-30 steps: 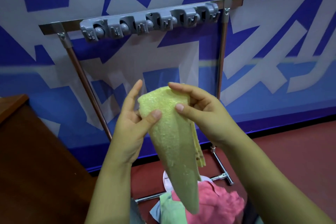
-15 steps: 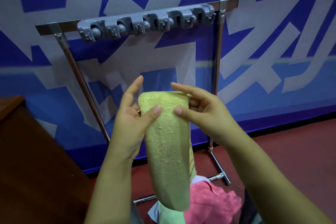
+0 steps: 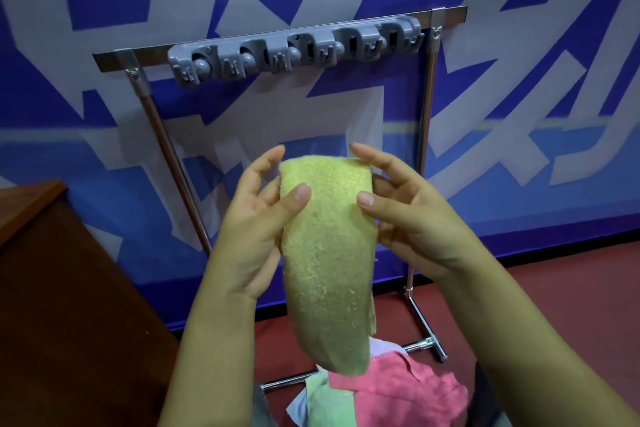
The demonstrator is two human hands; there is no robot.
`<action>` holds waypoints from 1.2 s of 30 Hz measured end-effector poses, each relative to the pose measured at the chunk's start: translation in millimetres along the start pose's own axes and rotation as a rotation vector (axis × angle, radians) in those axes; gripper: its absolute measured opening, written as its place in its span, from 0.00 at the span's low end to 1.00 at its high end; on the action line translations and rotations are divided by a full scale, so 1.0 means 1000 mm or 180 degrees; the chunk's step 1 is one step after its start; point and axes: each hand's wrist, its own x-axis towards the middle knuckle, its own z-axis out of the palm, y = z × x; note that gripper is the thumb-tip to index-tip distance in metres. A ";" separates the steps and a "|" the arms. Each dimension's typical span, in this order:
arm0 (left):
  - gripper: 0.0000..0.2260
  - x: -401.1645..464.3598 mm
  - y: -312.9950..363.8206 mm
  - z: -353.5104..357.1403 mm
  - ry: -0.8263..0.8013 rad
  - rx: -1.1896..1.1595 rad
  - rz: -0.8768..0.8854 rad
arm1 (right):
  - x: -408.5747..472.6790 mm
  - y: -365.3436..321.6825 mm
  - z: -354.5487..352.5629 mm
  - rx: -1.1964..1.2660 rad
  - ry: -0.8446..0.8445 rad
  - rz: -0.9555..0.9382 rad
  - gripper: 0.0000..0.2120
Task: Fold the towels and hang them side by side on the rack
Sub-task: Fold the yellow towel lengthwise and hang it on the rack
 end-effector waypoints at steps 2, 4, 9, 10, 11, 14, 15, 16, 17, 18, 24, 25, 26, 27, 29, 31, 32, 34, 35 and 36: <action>0.27 0.000 -0.001 0.000 -0.0024 0.0137 0.0064 | 0.001 -0.002 -0.001 -0.0366 0.0126 -0.0044 0.21; 0.25 0.001 -0.004 0.001 0.0102 0.0401 0.0268 | 0.001 -0.002 0.002 -0.0841 0.0391 -0.0193 0.18; 0.18 -0.001 -0.009 0.000 0.0354 0.0958 0.0835 | -0.005 0.002 0.006 -0.1696 0.0632 -0.0603 0.17; 0.17 -0.001 -0.009 -0.001 0.0363 0.1063 0.0944 | -0.006 0.002 0.006 -0.1794 0.0631 -0.0683 0.17; 0.17 -0.001 -0.009 0.000 0.0350 0.1137 0.1048 | -0.007 0.001 0.006 -0.1865 0.0626 -0.0751 0.17; 0.17 0.000 -0.008 0.001 0.0209 0.1150 0.1295 | -0.010 -0.002 0.005 -0.2214 0.0629 -0.0972 0.19; 0.17 0.002 -0.007 0.002 0.0138 0.1072 0.1332 | -0.010 -0.003 0.004 -0.2364 0.0650 -0.1071 0.20; 0.17 0.003 -0.006 0.003 0.0063 0.0965 0.1354 | -0.010 -0.003 0.003 -0.2551 0.0684 -0.1189 0.20; 0.16 0.005 -0.005 0.005 -0.0005 0.0859 0.1365 | -0.009 -0.003 0.001 -0.2796 0.0740 -0.1331 0.21; 0.16 0.007 -0.004 0.007 -0.0064 0.0793 0.1380 | -0.008 -0.004 -0.001 -0.3071 0.0828 -0.1470 0.23; 0.15 0.020 0.012 0.009 -0.0249 0.0691 0.1364 | 0.007 -0.030 0.001 -0.3465 0.0418 -0.1482 0.19; 0.15 0.022 0.015 0.008 -0.0270 0.0662 0.1340 | 0.010 -0.037 0.004 -0.3412 0.0086 -0.1253 0.16; 0.15 0.024 0.018 0.006 -0.0285 0.0658 0.1320 | 0.013 -0.043 0.008 -0.3341 -0.0208 -0.0974 0.14; 0.16 0.026 0.022 0.004 -0.0301 0.0670 0.1294 | 0.016 -0.048 0.011 -0.3297 -0.0411 -0.0742 0.13; 0.16 0.029 0.029 -0.001 -0.0343 0.0687 0.1222 | 0.023 -0.058 0.018 -0.3398 -0.0533 -0.0608 0.12; 0.16 0.032 0.035 -0.007 -0.0364 0.0687 0.1164 | 0.031 -0.065 0.027 -0.3660 -0.0504 -0.0602 0.11; 0.16 0.033 0.038 -0.009 -0.0343 0.0719 0.1127 | 0.036 -0.067 0.033 -0.3793 -0.0476 -0.0555 0.10; 0.16 0.037 0.042 -0.017 -0.0181 0.0910 0.1074 | 0.048 -0.068 0.045 -0.3948 -0.0406 -0.0455 0.09; 0.16 0.040 0.043 -0.020 -0.0019 0.1108 0.1087 | 0.055 -0.068 0.051 -0.3988 -0.0349 -0.0425 0.08; 0.16 0.043 0.044 -0.023 0.0216 0.1385 0.1118 | 0.063 -0.067 0.057 -0.4028 -0.0286 -0.0401 0.08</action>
